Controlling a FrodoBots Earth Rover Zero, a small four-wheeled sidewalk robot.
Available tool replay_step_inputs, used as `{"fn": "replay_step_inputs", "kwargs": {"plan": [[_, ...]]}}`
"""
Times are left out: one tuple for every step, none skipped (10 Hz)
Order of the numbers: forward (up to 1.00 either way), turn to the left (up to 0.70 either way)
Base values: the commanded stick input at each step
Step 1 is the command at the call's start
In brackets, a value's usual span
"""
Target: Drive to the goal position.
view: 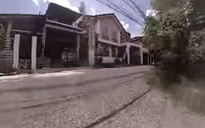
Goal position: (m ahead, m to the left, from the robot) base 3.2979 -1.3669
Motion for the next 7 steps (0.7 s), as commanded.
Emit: {"fn": "replay_step_inputs", "kwargs": {"plan": [[0.70, 0.08], [0.70, 0.08], [0.70, 0.08], [0.70, 0.08], [0.70, 0.08], [0.70, 0.08], [0.70, 0.08]]}}
